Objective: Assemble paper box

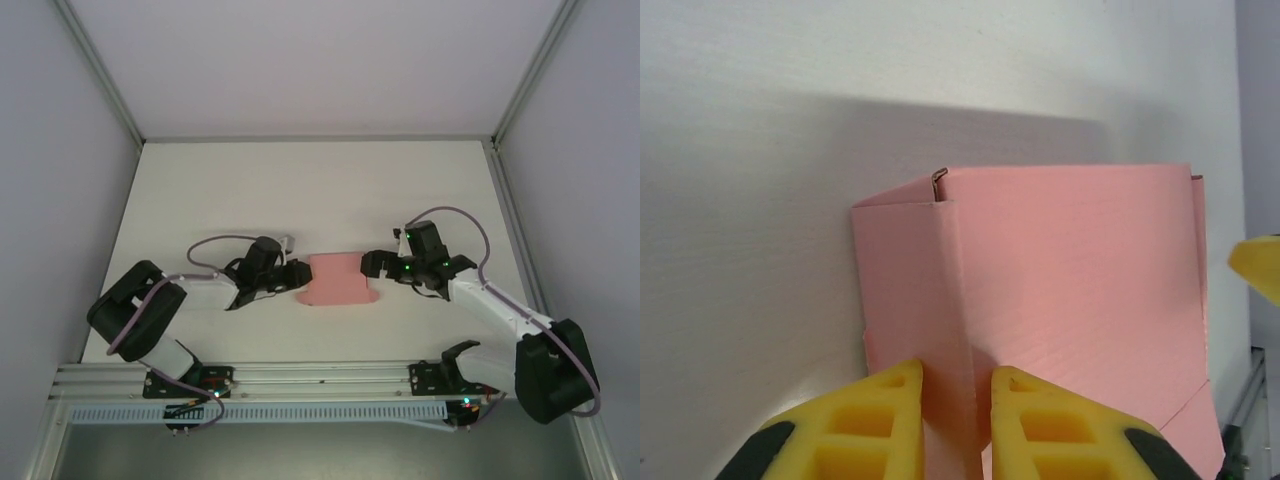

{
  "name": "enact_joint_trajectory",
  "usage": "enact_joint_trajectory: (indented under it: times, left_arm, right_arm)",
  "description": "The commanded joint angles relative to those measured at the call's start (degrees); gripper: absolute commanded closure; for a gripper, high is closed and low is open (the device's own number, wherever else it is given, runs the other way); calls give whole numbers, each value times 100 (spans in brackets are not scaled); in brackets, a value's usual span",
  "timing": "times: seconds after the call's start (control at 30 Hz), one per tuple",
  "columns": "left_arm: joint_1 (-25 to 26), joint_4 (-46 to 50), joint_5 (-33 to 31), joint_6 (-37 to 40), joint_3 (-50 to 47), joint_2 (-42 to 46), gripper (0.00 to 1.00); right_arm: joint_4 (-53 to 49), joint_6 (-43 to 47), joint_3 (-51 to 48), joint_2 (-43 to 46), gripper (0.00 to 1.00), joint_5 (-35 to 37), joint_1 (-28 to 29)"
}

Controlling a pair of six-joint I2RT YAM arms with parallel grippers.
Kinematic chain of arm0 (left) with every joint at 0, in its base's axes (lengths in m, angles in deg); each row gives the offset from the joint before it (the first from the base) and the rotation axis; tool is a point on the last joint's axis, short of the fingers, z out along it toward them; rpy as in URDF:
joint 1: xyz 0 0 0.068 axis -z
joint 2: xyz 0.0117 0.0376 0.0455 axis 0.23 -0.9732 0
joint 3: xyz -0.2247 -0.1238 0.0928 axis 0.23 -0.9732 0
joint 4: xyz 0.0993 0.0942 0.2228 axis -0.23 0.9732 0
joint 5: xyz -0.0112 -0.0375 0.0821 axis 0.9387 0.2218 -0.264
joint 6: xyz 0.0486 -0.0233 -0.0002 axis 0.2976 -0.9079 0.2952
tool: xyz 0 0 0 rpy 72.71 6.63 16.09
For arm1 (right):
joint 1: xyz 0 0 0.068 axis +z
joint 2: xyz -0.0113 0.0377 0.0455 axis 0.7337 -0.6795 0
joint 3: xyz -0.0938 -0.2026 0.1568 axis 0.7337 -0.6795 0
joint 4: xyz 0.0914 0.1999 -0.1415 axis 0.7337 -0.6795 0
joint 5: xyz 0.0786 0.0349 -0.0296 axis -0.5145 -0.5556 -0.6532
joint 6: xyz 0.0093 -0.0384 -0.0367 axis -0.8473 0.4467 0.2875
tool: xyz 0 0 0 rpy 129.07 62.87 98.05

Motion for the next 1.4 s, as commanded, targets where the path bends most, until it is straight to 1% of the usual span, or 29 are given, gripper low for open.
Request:
enact_joint_trajectory:
  times: [0.0, 0.03, 0.13, 0.17, 0.2, 0.33, 0.37, 0.47, 0.53, 0.6, 0.63, 0.67, 0.7, 0.73, 0.77, 0.83, 0.87, 0.9, 0.97, 1.03, 1.07, 1.17, 1.23, 1.3, 1.37]
  left_arm:
    - [-100, -763, 287, -173, -280, 240, 100]
    - [-148, -837, 314, -191, -355, 337, 100]
    - [-289, -1479, 572, -326, -627, 544, 100]
    - [-316, -1653, 650, -357, -685, 576, 100]
    - [-321, -1690, 697, -363, -687, 615, 100]
    - [-314, -1859, 911, -351, -610, 665, 100]
    - [-322, -1853, 939, -349, -582, 669, 100]
    - [-321, -1727, 995, -263, -474, 697, 100]
    - [-321, -1463, 987, -128, -371, 710, 100]
    - [-321, -1260, 949, -29, -298, 723, 100]
    - [-321, -1165, 909, 20, -265, 743, 90]
    - [-316, -1094, 868, 96, -237, 772, 85]
    - [-315, -950, 807, 208, -183, 816, 78]
    - [-321, -779, 728, 319, -126, 872, 67]
    - [-315, -608, 652, 488, -47, 956, 57]
    - [-290, 31, 284, 904, 210, 1233, 18]
    - [-221, 411, -41, 1203, 369, 1397, 1]
    - [-82, 878, -598, 1536, 561, 1600, 0]
    - [370, 1334, -1604, 2361, 825, 1945, 0]
    - [858, 1532, -2295, 3283, 1021, 2168, 0]
    - [1137, 1564, -2622, 3826, 1067, 2247, 0]
    - [1765, 1760, -3203, 4995, 1266, 2247, 0]
    - [2102, 1890, -3400, 5501, 1444, 2086, 0]
    - [2506, 2110, -3572, 6170, 1681, 1809, 0]
    - [2967, 2079, -4249, 6723, 1776, 1565, 0]
  right_arm:
    - [572, -13, -46, -313, 0, -935, -154]
    - [744, -54, -70, -393, 0, -1138, -177]
    - [1150, -196, -109, -577, 0, -1715, -206]
    - [1249, -254, -117, -631, 2, -1861, -211]
    - [1371, -294, -144, -680, 4, -2033, -210]
    - [1806, -557, -207, -800, 6, -2398, -214]
    - [1892, -597, -213, -830, 8, -2505, -213]
    - [2329, -849, -219, -929, 18, -2959, -213]
    - [2867, -1172, -296, -967, 29, -3285, -213]
    - [3035, -1350, -315, -927, 37, -3389, -213]
    - [2968, -1315, -308, -875, 40, -3375, -213]
    - [2790, -1244, -285, -813, 42, -3291, -214]
    - [2438, -1104, -226, -731, 48, -3116, -214]
    - [2151, -971, -169, -663, 52, -2994, -217]
    - [1901, -878, -116, -595, 53, -2900, -216]
    - [1478, -817, 5, -480, 53, -2726, -226]
    - [1392, -835, 43, -442, 53, -2703, -228]
    - [1284, -945, 76, -406, 54, -2608, -234]
    - [1216, -1191, 136, -406, 57, -2600, -277]
    - [1016, -1582, 232, -452, 61, -2515, -363]
    - [942, -1823, 297, -513, 61, -2580, -427]
    - [748, -2670, 540, -717, 63, -2871, -619]
    - [692, -3275, 668, -806, 64, -3045, -728]
    - [522, -3824, 869, -901, 64, -3312, -860]
    - [192, -4030, 1109, -1010, 66, -3606, -951]
